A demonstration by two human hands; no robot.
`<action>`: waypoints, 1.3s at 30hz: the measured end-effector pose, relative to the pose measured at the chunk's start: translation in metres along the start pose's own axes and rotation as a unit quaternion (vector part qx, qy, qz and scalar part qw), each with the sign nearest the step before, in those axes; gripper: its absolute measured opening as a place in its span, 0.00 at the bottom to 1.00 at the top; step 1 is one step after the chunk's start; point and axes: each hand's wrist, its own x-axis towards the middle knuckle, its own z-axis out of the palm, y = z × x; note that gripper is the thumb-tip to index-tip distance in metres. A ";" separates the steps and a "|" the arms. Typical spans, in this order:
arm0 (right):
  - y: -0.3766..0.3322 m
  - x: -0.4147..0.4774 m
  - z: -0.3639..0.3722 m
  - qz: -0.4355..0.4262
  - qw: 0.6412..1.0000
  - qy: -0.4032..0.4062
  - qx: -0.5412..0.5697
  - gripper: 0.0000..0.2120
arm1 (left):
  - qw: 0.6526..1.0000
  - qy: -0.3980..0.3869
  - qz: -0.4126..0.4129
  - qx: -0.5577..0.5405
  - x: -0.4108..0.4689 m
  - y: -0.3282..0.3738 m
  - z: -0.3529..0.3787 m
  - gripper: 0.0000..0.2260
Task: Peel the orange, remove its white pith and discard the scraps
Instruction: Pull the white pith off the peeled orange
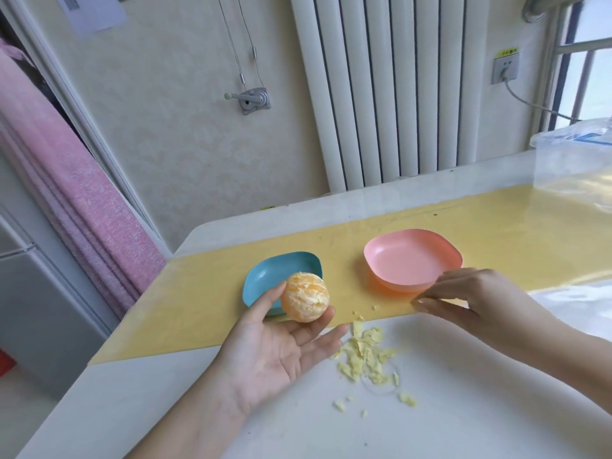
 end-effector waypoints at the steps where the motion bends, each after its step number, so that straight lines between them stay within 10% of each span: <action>1: 0.003 -0.001 0.003 -0.003 1.000 -0.006 -0.002 0.07 | 1.000 0.002 -0.002 0.001 0.000 0.000 0.001 0.28; 4: 0.007 -0.002 0.005 0.007 1.000 -0.023 -0.013 0.19 | 1.000 0.009 -0.007 0.009 0.001 0.001 0.005 0.28; 14: 0.005 0.000 -0.012 0.077 0.993 -0.007 0.086 0.02 | 1.000 0.015 -0.005 0.024 0.009 0.006 0.033 0.24; 20: -0.001 0.000 -0.015 -0.016 0.985 0.148 0.083 0.06 | 0.998 -0.003 -0.031 0.057 0.010 -0.013 0.055 0.23; 31: -0.023 -0.003 -0.012 -0.036 0.968 0.182 0.170 0.07 | 0.990 -0.041 -0.019 0.134 0.014 -0.037 0.067 0.26; 39: -0.031 -0.006 -0.011 -0.009 0.973 0.226 0.049 0.02 | 0.988 -0.060 0.009 0.144 0.017 -0.041 0.065 0.27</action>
